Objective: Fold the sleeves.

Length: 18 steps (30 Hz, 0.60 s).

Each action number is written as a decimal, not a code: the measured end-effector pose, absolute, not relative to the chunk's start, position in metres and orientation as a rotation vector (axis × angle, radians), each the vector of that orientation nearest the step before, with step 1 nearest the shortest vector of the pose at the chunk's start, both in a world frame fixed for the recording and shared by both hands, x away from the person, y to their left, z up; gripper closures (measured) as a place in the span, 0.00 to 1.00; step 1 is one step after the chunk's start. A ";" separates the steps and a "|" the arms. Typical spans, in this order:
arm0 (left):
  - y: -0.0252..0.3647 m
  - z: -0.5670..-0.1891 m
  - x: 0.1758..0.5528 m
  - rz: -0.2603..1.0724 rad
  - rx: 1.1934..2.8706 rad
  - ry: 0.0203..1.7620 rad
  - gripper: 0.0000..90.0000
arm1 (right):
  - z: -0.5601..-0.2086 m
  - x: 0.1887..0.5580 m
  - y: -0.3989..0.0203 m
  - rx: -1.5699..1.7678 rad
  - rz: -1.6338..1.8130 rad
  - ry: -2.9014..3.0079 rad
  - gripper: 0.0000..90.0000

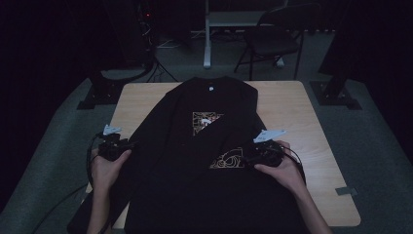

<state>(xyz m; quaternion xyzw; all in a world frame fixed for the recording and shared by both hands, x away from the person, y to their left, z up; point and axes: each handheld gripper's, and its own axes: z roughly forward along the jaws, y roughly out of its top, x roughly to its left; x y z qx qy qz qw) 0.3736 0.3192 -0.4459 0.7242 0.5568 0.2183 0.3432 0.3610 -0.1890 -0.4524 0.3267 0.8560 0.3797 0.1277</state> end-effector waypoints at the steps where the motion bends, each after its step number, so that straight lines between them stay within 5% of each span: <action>1: 0.319 -0.446 0.374 0.571 1.884 1.450 0.62 | -0.453 0.361 -0.189 0.951 1.101 2.491 0.24; 9: 0.314 -0.444 0.374 0.549 1.895 1.469 0.97 | -0.453 0.363 -0.192 0.953 1.095 2.492 0.24; 18: 0.314 -0.443 0.375 0.532 1.880 1.473 0.99 | -0.453 0.363 -0.199 0.935 1.095 2.501 0.24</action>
